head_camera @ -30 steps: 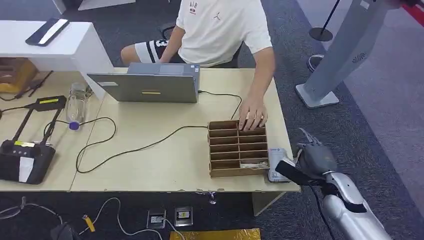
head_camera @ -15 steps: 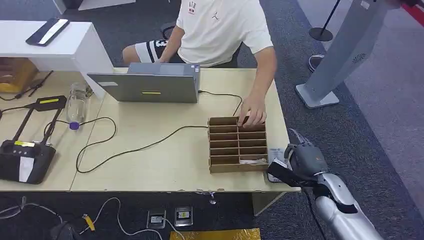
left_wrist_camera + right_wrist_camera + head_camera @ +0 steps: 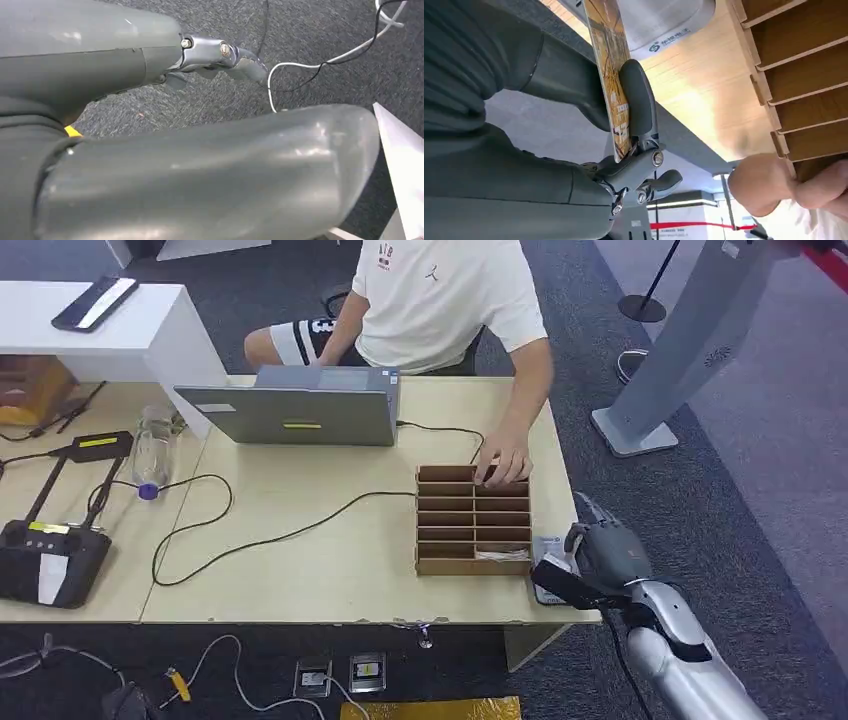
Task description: Pass the card to the sensor for recognition and then transmit it.
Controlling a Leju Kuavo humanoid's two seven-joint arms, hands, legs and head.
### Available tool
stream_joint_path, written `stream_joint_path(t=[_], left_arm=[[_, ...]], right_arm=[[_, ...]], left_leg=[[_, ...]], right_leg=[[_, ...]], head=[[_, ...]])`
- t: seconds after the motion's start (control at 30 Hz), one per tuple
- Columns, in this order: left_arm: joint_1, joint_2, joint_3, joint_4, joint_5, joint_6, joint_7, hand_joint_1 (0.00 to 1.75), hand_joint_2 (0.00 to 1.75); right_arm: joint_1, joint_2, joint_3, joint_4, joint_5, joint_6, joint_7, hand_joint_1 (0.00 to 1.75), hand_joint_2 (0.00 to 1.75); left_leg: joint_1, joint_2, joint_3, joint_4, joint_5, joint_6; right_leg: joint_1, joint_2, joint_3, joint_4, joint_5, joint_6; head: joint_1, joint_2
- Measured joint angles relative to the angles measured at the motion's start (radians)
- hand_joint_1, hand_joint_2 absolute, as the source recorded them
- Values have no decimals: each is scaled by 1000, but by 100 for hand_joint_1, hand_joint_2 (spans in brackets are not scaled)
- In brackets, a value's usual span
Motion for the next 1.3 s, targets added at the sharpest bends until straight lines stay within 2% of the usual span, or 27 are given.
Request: stream_joint_path(t=[1.3], left_arm=[[12, 8, 0, -17, -14, 0, 10, 0, 0]], right_arm=[[0, 20, 82, 30, -1, -20, -8, 175, 175]], left_leg=[[0, 0, 1, 0, 0, 0]], right_leg=[[0, 0, 1, 0, 0, 0]], head=[[0, 0]])
